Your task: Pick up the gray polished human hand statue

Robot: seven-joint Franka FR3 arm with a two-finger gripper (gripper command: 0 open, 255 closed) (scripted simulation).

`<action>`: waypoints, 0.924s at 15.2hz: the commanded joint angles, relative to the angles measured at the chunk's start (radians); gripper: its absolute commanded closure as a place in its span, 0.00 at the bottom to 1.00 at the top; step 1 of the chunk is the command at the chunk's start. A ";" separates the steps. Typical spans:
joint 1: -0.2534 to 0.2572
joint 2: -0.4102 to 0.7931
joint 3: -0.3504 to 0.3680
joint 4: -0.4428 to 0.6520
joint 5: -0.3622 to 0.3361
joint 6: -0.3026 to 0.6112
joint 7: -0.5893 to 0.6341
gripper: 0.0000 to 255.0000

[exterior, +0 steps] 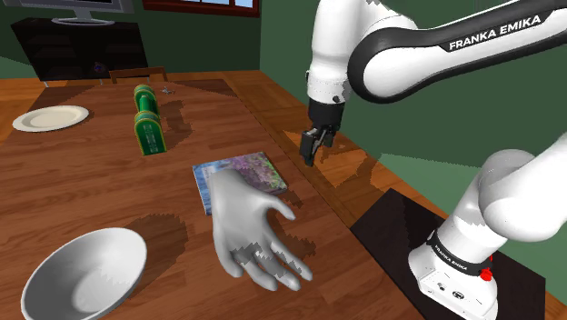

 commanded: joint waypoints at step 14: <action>0.037 0.391 0.173 0.105 -0.124 0.228 0.268 0.00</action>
